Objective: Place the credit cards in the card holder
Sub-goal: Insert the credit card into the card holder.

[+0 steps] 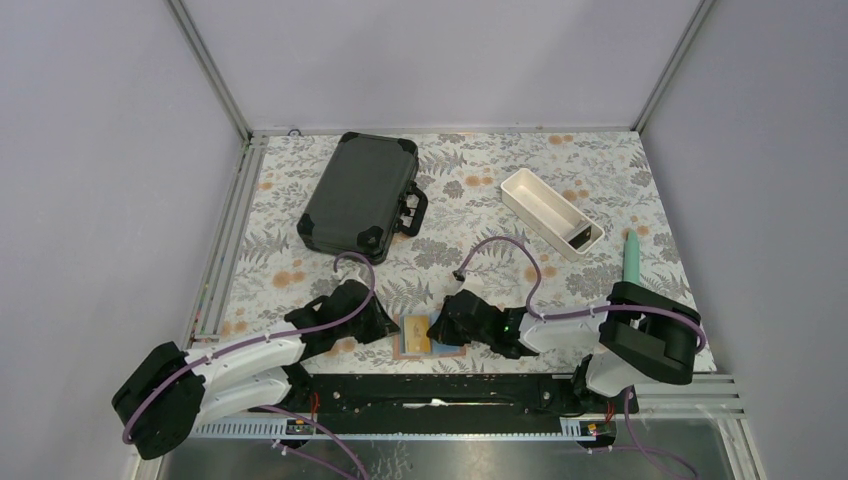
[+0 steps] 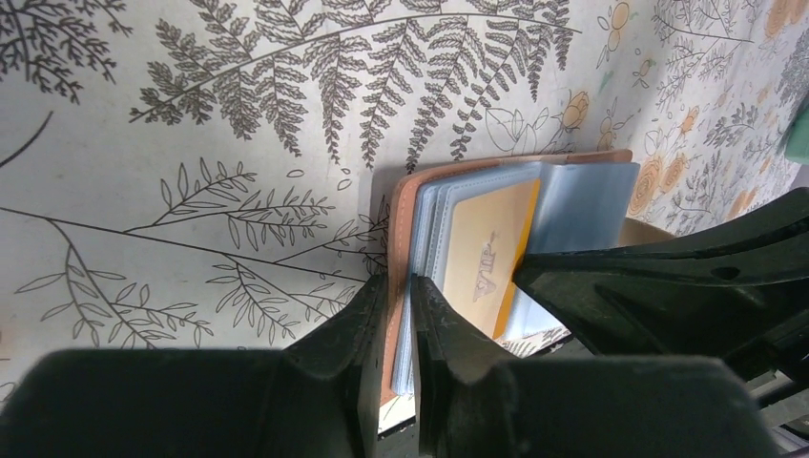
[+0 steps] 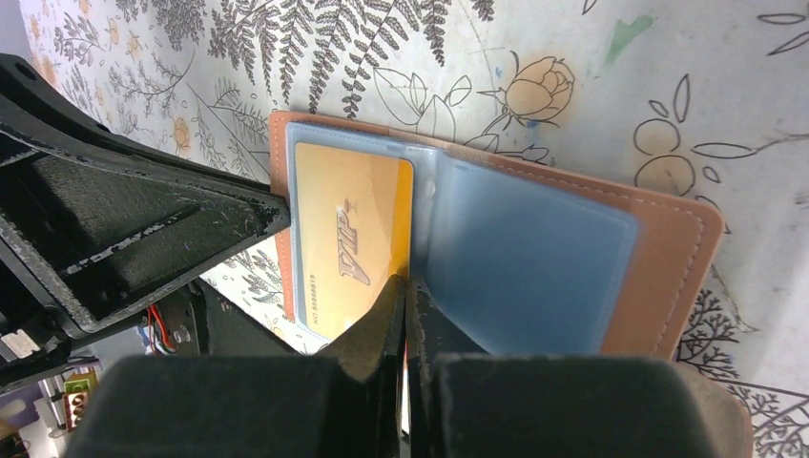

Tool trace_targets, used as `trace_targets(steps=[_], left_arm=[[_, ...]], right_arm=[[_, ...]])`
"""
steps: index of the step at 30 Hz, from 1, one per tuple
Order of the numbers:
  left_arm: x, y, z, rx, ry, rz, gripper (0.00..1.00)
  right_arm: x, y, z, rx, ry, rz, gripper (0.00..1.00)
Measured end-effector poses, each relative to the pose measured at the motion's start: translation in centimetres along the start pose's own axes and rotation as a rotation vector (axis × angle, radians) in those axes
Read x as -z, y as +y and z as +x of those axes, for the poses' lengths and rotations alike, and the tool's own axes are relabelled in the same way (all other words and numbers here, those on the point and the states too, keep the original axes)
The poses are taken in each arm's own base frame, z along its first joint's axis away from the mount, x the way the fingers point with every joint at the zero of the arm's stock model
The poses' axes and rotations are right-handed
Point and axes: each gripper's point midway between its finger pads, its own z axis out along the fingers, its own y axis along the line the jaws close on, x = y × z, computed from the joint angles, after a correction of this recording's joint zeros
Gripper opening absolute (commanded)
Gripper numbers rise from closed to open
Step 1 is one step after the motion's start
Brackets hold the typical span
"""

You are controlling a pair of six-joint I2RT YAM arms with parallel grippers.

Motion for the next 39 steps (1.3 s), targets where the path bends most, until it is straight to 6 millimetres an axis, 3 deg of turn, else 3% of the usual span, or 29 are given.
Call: trace_targets(steps=[30, 32, 35, 39], left_arm=[[0.3, 0.5, -0.6, 0.020, -0.058, -0.014, 0.13], [0.3, 0.5, -0.6, 0.021, -0.061, -0.014, 0.19], [0.4, 0.6, -0.5, 0.018, -0.062, -0.017, 0.36], [0.9, 0.5, -0.2, 0.005, -0.057, -0.008, 0.58]], right_arm=[[-0.9, 1.4, 0.9, -0.168, 0.021, 0.000, 0.03], [-0.9, 1.4, 0.9, -0.166, 0.017, 0.005, 0.06], [-0.7, 1.3, 0.7, -0.159, 0.003, 0.020, 0.13], [0.7, 1.5, -0.3, -0.141, -0.042, 0.027, 0.33]])
